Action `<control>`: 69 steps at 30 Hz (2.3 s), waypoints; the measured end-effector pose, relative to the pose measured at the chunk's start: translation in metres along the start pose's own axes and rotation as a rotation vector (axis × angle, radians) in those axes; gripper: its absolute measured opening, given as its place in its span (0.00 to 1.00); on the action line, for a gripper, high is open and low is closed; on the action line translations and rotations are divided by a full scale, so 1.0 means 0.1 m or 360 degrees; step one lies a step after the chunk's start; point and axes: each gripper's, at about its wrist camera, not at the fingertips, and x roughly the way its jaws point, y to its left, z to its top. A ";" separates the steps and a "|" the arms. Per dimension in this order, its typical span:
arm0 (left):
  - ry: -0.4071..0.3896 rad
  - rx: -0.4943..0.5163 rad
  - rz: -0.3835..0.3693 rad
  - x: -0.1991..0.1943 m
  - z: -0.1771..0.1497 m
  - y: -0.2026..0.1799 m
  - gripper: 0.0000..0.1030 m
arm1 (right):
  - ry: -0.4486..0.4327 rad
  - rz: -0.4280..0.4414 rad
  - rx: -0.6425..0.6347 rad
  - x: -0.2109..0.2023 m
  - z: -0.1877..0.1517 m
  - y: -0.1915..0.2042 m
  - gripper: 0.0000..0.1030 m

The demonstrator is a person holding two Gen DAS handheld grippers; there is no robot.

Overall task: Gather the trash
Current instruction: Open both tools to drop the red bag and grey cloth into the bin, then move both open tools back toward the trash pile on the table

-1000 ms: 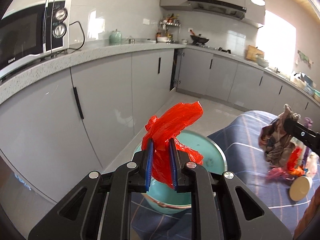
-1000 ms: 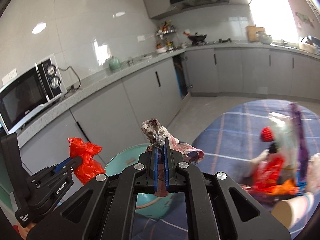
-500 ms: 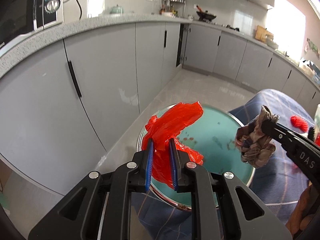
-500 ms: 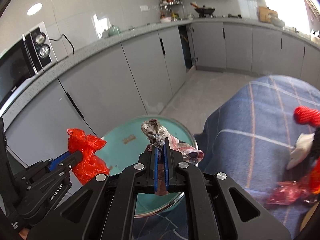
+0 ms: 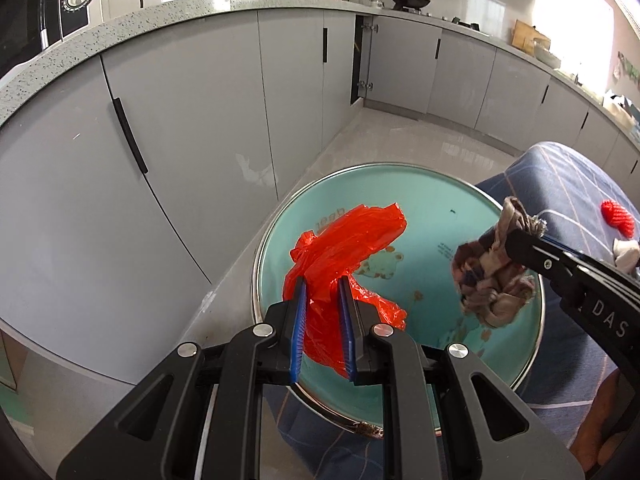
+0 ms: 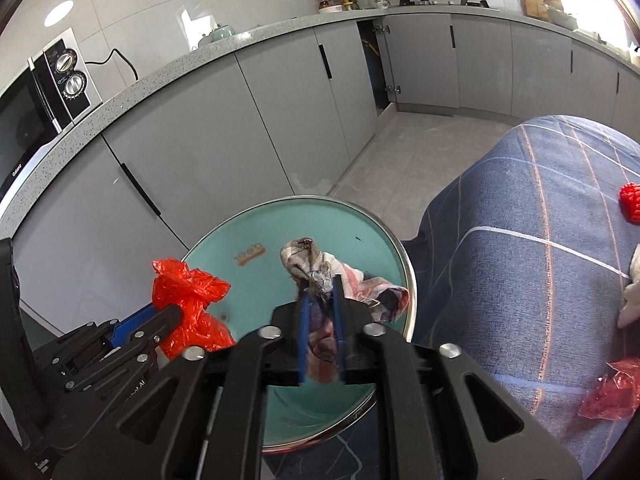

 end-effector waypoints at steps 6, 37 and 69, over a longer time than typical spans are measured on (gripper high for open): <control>0.0009 0.0002 0.0059 -0.02 -0.03 0.02 0.38 | -0.0073 0.0000 0.0000 -0.17 0.03 0.00 0.35; -0.0261 -0.0041 -0.0004 -1.00 -0.11 -0.40 0.85 | -0.0401 -0.0398 0.0083 -1.50 -0.35 -0.50 0.73; -0.0281 0.0532 -0.0642 -1.52 -0.68 -2.49 0.84 | -0.0480 -0.0934 0.0529 -2.78 -1.33 -2.22 0.54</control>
